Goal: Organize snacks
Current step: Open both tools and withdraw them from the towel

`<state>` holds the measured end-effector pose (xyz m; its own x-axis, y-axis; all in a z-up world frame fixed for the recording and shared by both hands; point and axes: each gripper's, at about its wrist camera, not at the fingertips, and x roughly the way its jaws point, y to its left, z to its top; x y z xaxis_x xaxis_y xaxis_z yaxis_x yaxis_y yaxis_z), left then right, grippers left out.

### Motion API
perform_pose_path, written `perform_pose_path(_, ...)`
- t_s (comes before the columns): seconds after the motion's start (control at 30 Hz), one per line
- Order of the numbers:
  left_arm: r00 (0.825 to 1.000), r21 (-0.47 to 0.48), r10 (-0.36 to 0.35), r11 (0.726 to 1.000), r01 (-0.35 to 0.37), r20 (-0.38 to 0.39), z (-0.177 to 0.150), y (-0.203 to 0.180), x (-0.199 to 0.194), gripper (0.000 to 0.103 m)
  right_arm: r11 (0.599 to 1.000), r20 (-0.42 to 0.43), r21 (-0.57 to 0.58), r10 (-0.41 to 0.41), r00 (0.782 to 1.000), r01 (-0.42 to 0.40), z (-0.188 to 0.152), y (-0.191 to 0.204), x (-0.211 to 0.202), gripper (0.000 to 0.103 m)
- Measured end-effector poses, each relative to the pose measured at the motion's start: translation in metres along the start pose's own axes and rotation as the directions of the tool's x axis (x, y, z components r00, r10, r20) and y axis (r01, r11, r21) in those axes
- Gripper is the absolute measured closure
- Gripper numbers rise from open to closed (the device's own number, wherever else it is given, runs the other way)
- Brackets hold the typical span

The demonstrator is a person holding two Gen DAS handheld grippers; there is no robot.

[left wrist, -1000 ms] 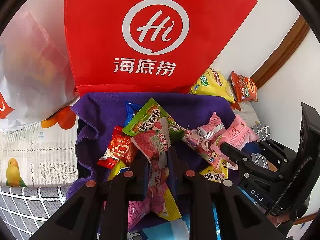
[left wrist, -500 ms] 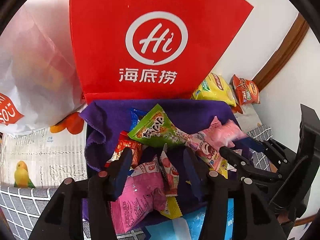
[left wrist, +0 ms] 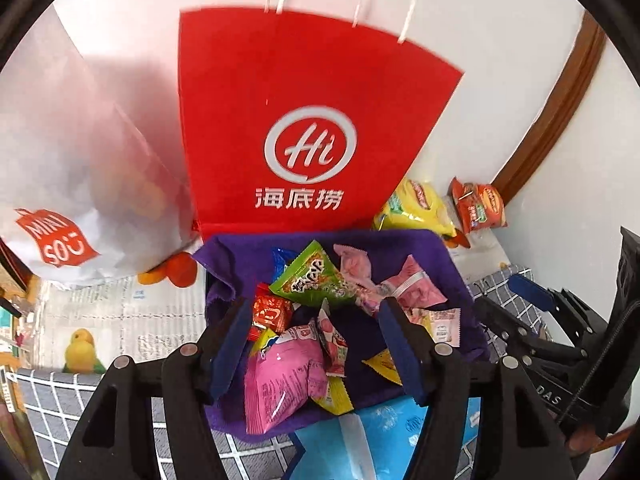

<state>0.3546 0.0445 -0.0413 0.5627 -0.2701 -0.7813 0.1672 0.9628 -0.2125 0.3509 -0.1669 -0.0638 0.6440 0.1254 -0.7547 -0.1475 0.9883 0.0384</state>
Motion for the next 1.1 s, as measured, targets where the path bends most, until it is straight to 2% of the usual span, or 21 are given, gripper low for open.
perform_pose_path(0.33,1.0,0.073,0.028,0.997,-0.028,0.005,-0.052,-0.043,-0.056,0.039,0.997,0.064,0.046,-0.063,0.996,0.061,-0.031,0.007,-0.086,0.034)
perform_pose_path(0.53,0.996,0.08,0.069,0.994,-0.073,0.053,-0.091,-0.061,-0.095,0.025,0.994,0.106,0.072,-0.085,0.991,0.078,-0.06,0.008,-0.137,0.034)
perform_pose_path(0.63,0.994,0.077,0.08,0.993,-0.086,0.078,-0.111,-0.07,-0.111,0.022,0.989,0.116,0.07,-0.138,0.984,0.131,-0.079,0.009,-0.158,0.034)
perform_pose_path(0.77,0.989,0.074,0.111,0.99,-0.118,0.097,-0.14,-0.081,-0.127,0.02,0.987,0.099,0.066,-0.15,0.984,0.144,-0.105,0.008,-0.177,0.034)
perform_pose_path(0.83,0.987,0.074,0.12,0.989,-0.129,0.109,-0.153,-0.087,-0.135,0.02,0.986,0.1,0.066,-0.161,0.982,0.155,-0.116,0.008,-0.185,0.028)
perform_pose_path(0.9,0.983,0.075,0.124,0.988,-0.135,0.132,-0.165,-0.093,-0.145,0.018,0.985,0.11,0.062,-0.166,0.98,0.16,-0.131,0.009,-0.197,0.015)
perform_pose_path(0.97,0.977,0.076,0.139,0.985,-0.153,0.159,-0.177,-0.101,-0.155,0.011,0.985,0.137,0.049,-0.169,0.976,0.163,-0.143,0.012,-0.208,0.013)
perform_pose_path(1.1,0.971,0.086,0.154,0.981,-0.172,0.181,-0.2,-0.116,-0.169,0.01,0.983,0.167,0.037,-0.183,0.969,0.179,-0.166,0.015,-0.228,0.007)
